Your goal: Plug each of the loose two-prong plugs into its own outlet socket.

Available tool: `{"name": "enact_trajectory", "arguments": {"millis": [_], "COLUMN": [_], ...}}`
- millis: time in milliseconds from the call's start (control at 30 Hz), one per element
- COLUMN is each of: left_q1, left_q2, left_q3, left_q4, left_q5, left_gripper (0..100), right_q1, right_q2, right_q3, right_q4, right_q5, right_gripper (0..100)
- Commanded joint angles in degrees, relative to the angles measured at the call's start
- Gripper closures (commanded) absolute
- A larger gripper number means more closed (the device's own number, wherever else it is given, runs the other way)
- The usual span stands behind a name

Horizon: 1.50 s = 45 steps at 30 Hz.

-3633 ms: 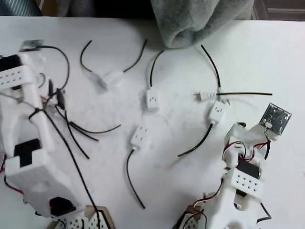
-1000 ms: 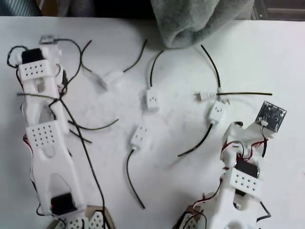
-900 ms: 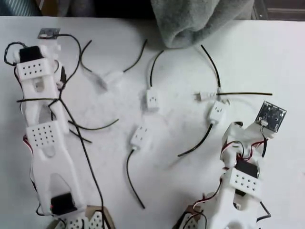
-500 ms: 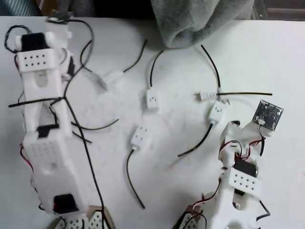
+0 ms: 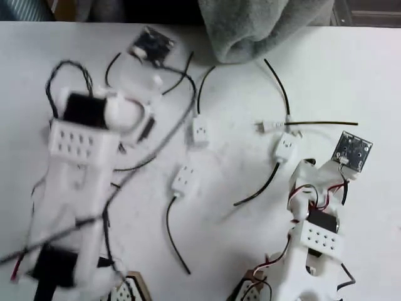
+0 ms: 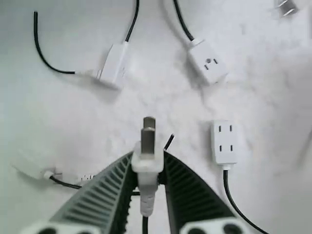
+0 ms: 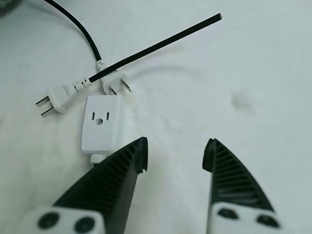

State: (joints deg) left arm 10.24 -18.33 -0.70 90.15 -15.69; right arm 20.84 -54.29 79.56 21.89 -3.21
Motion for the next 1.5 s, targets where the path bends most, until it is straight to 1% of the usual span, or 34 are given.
{"name": "enact_trajectory", "arguments": {"millis": [0, 133, 333, 533, 700, 767, 967, 1100, 1133, 1200, 1267, 1367, 1467], "left_q1": [5.1, 8.1, 12.4, 18.2, 20.4, 20.6, 24.2, 25.5, 25.3, 25.0, 25.3, 25.4, 25.4], "left_q2": [-13.1, -23.6, -37.2, -50.4, -60.5, -63.9, -73.2, -79.5, -80.5, -81.5, -81.8, -81.8, -81.8], "left_q3": [12.4, 26.5, 45.3, 62.1, 74.0, 78.2, 89.3, 97.8, 98.2, 97.7, 97.9, 97.9, 97.9], "left_q4": [-9.8, -21.7, -40.2, -58.2, -68.7, -71.7, -79.8, -87.7, -88.2, -85.9, -85.4, -84.2, -84.2], "left_q5": [-0.1, 0.0, 8.4, 9.1, 9.1, 9.1, 9.0, 9.0, 9.1, 9.1, 9.1, 9.1, 9.1], "left_gripper": [98, 98, 98, 98, 98, 98, 98, 98, 98, 98, 98, 98, 98], "right_q1": [-0.6, -0.6, -0.6, -1.6, -3.0, -3.0, -3.1, -3.1, -3.1, -2.9, -3.1, -3.3, -6.5], "right_q2": [0.3, 0.3, 0.3, 0.3, 0.3, 0.1, -0.2, -0.5, -1.0, -3.4, -7.3, -15.8, -26.8], "right_q3": [-0.2, -0.2, -0.2, -0.2, -0.2, -0.2, -0.4, -1.8, -2.5, -3.2, -3.2, -4.5, -7.7], "right_q4": [-1.1, -1.1, -1.2, -1.2, -1.0, -0.9, -1.0, -0.8, -0.7, -0.7, -0.4, 4.0, 10.2], "right_q5": [0.7, 0.7, 0.7, 0.7, 0.7, 0.7, 0.3, 0.3, 0.3, 0.3, 0.3, 0.3, 0.3], "right_gripper": [80.0, 80.0, 80.0, 80.0, 80.0, 80.0, 80.0, 80.0, 80.0, 80.0, 80.0, 80.0, 80.0]}}
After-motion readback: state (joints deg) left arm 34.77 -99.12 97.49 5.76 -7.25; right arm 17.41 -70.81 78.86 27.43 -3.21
